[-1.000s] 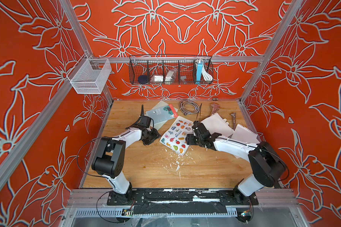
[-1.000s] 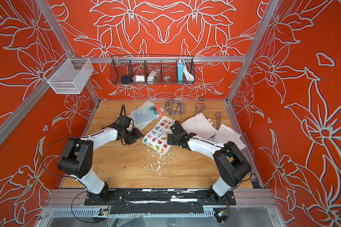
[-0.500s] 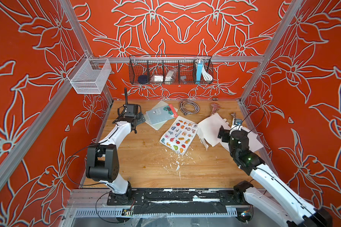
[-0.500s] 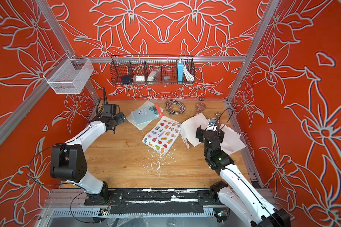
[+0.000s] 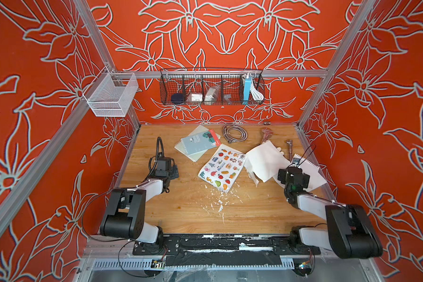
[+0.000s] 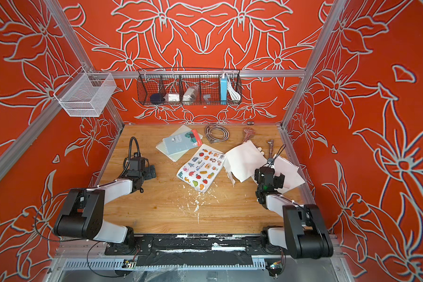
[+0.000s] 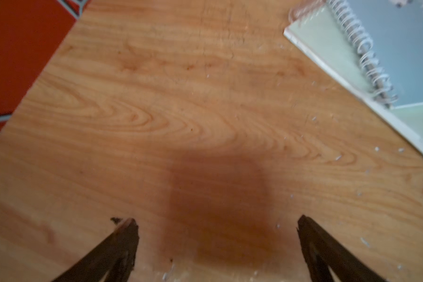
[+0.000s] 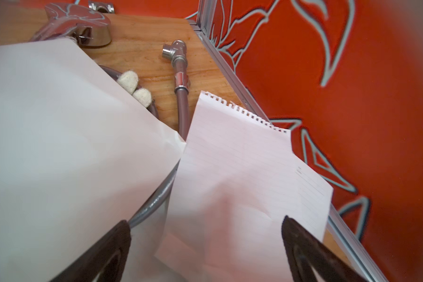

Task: Tear off pages from different notebooks
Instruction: Reset both arms

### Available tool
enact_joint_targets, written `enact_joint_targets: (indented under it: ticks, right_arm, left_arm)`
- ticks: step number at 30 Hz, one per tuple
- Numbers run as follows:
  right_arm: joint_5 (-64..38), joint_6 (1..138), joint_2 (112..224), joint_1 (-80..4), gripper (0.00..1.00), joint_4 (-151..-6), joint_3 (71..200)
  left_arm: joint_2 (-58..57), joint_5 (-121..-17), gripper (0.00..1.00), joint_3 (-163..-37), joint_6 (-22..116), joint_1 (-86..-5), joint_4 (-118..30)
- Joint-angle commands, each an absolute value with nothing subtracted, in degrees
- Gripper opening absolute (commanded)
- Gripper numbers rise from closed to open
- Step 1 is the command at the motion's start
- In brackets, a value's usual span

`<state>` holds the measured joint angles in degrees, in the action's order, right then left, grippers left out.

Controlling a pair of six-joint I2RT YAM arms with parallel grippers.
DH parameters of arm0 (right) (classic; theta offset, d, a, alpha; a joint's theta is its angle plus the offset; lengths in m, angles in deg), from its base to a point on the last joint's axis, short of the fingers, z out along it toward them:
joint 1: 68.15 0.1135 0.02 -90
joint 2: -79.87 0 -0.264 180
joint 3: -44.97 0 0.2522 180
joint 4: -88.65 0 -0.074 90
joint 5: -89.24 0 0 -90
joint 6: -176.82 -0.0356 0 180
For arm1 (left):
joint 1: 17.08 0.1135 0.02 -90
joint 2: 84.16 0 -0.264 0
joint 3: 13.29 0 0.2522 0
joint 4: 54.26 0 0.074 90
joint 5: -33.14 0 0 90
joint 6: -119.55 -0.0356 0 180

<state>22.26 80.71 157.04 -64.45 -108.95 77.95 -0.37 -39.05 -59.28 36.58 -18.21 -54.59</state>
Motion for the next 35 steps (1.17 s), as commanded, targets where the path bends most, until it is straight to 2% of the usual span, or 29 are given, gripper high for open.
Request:
enact_joint_targets:
  ticks: [1, 3, 5, 7, 8, 9, 11, 15, 35]
  right_arm:
    - [8.19, 86.96, 159.93, -65.0, 0.99, -119.76, 78.87]
    - [3.45, 88.96, 162.15, -64.95, 1.0, -127.99, 75.99]
    - [2.28, 88.79, 160.44, -65.51, 1.0, -121.99, 77.55]
    - [1.97, 88.39, 161.43, -65.84, 0.99, -123.8, 77.34]
    - [1.81, 88.39, 160.56, -65.9, 1.0, -121.31, 77.94]
    - [1.63, 88.25, 161.17, -66.13, 1.0, -122.79, 77.73]
    - [1.55, 88.22, 160.74, -66.21, 1.0, -121.25, 78.03]
    - [1.35, 88.2, 161.08, -66.35, 1.0, -121.91, 78.06]
    - [1.54, 88.12, 161.16, -66.43, 0.99, -121.36, 78.32]
  left_arm:
    - [-1.09, -40.7, 0.99, -57.73, 33.06, -17.96, -65.59]
    - [-2.47, -42.72, 0.99, -54.73, 31.86, -18.17, -69.79]
    - [-3.07, -42.58, 0.99, -53.09, 31.21, -18.64, -72.26]
    - [-3.91, -42.94, 0.99, -50.09, 30.49, -19.29, -77.0]
    - [-4.69, -43.01, 0.99, -46.71, 31.04, -19.26, -81.7]
    - [-3.17, -43.92, 0.99, -41.18, 30.12, -19.44, -92.84]
    - [-2.7, -42.17, 0.99, -44.04, 29.67, -20.56, -87.78]
    - [-2.94, -44.98, 0.99, -44.66, 31.75, -17.87, -86.0]
    - [-2.94, -46.26, 0.99, -45.04, 32.01, -17.17, -85.24]
